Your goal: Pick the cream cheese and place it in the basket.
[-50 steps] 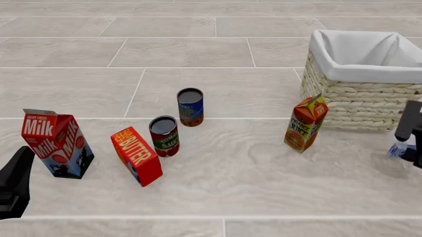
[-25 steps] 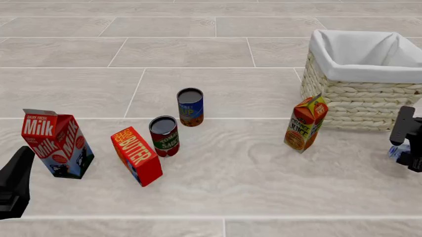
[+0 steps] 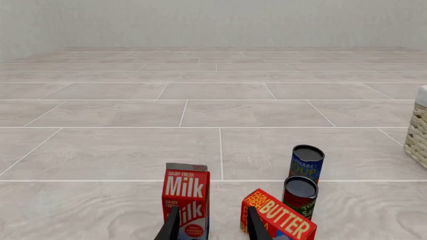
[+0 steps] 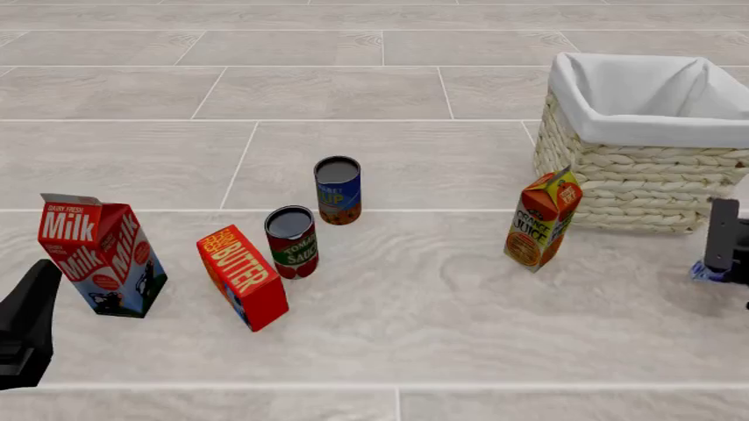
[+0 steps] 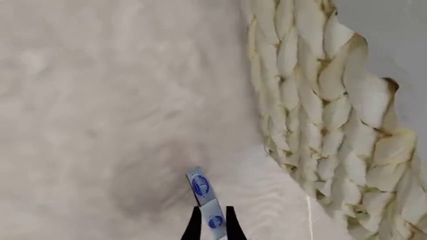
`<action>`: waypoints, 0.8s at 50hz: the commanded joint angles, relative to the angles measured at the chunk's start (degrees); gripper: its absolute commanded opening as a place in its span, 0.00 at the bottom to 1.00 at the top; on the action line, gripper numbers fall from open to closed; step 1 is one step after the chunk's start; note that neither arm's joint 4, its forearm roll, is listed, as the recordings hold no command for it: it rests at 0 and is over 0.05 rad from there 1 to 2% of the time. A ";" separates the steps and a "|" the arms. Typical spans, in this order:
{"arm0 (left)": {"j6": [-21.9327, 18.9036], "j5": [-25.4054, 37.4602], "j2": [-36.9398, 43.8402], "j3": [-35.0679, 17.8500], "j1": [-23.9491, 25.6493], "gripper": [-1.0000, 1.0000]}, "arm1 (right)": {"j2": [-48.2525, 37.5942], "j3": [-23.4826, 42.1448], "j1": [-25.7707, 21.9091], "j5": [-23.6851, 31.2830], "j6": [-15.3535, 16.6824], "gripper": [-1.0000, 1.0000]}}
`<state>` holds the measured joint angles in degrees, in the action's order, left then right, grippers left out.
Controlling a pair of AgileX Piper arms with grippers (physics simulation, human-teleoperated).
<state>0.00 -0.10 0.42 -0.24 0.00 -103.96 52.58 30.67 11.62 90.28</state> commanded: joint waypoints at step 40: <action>0.00 0.00 0.00 0.00 0.00 1.00 | 17.65 -15.97 -5.28 -9.00 1.23 0.00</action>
<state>0.00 -0.10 0.42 -0.24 0.00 -93.12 42.40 27.97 3.94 93.19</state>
